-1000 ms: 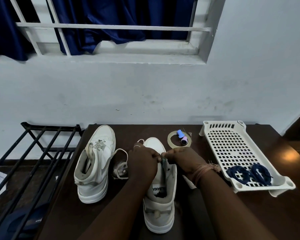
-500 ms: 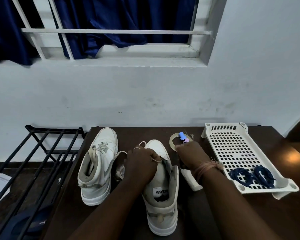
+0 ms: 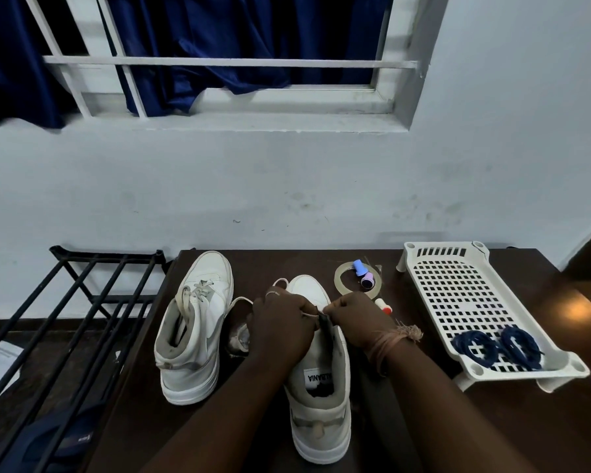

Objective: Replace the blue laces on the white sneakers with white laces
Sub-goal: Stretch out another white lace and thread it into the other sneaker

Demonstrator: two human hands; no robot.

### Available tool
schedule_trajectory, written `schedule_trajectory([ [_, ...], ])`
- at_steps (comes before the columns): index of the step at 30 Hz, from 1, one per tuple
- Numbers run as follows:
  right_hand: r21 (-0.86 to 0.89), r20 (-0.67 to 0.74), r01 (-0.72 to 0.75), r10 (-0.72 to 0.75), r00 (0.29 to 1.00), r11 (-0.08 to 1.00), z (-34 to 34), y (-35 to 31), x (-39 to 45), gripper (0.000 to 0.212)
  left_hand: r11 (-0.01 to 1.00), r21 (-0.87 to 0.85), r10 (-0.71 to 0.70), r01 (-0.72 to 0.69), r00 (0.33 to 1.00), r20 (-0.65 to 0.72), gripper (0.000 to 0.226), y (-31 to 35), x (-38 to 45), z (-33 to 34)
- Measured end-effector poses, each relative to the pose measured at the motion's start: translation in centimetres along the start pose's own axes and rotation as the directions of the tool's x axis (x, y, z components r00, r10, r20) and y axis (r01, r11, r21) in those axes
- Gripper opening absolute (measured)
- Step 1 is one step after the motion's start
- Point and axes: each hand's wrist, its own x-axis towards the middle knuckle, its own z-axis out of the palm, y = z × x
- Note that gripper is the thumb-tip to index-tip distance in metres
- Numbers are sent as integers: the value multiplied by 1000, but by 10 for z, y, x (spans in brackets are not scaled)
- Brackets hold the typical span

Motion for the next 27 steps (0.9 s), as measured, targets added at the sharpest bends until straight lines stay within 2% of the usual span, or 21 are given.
schedule_trajectory([
  [3, -102, -17, 108, -110, 994, 989, -9, -10, -3, 23, 998, 67, 11, -12, 1000, 4, 30, 0, -3, -2],
  [4, -311, -56, 210, -238, 970, 927, -13, -10, -1, 21, 997, 73, 12, -12, 1000, 0, 32, -1, -3, -4],
  [5, -434, -29, 225, -263, 964, 872, -24, -13, 0, 2, 998, 67, 9, -9, 1000, 2, 35, -2, -3, -6],
  [6, -550, -49, 175, -240, 969, 817, -32, -15, 3, 16, 999, 52, 8, -8, 1000, 8, 37, -3, -3, -8],
  [7, -525, -91, 158, -240, 967, 837, -41, -8, 8, 24, 1000, 28, 0, 0, 1000, 15, 41, -5, -3, -9],
  [8, -295, -162, 106, -159, 974, 950, -48, -4, 13, 24, 1000, 5, -22, 22, 999, 24, 47, -5, -2, -11],
  [9, 99, -284, 105, -73, 956, 990, -53, -3, 12, 22, 999, -10, -48, 48, 998, 35, 54, -6, -2, -13],
  [10, 413, -378, 185, -17, 926, 892, -55, -5, 11, 22, 998, -12, -65, 66, 997, 44, 61, -6, -2, -15],
  [11, 597, -567, 321, 102, 818, 735, -57, -2, 10, 17, 997, -11, -77, 78, 995, 58, 67, -7, -1, -17],
  [12, 619, -667, 402, 181, 723, 675, -58, -2, 7, 10, 996, -6, -91, 92, 993, 79, 73, -8, 0, -19],
  [13, 551, -719, 421, 154, 678, 720, -58, -5, 1, 6, 994, -10, -109, 111, 989, 99, 77, -9, 1, -20],
  [14, 448, -724, 414, 49, 688, 792, -57, -5, -5, 6, 991, -19, -132, 135, 984, 120, 80, -10, 2, -21],
  [15, 308, -665, 376, -85, 742, 874, -56, -3, -7, 8, 986, -33, -155, 161, 978, 139, 82, -12, 2, -22],
  [16, 186, -525, 309, -172, 834, 933, -51, -2, -8, 9, 982, -43, -177, 186, 971, 161, 84, -14, 3, -23],
  [18, -16, -184, 190, -190, 964, 982, -39, 5, -6, 11, 973, -56, -209, 225, 956, 206, 92, -16, 3, -23],
  [20, -189, 4, 192, -195, 981, 963, -26, 9, -11, 7, 966, -75, -223, 246, 947, 230, 96, -16, 3, -23],
  [21, -197, 19, 210, -211, 977, 957, -24, 8, -11, 9, 964, -86, -225, 250, 947, 230, 94, -17, 4, -22],
  [23, -140, 25, 258, -257, 966, 956, -25, 6, -7, 26, 963, -98, -226, 252, 949, 221, 93, -16, 3, -22],
  [25, 0, 79, 282, -281, 956, 959, -33, -1, -3, 18, 960, -98, -237, 264, 945, 227, 94, -16, 2, -22],
  [26, 164, 83, 342, -359, 930, 925, -37, -9, -1, 9, 958, -98, -243, 270, 943, 228, 94, -16, 2, -22],
  [27, 396, -29, 393, -417, 909, 830, -41, -15, 1, 15, 957, -102, -245, 273, 943, 225, 93, -18, 3, -21],
])
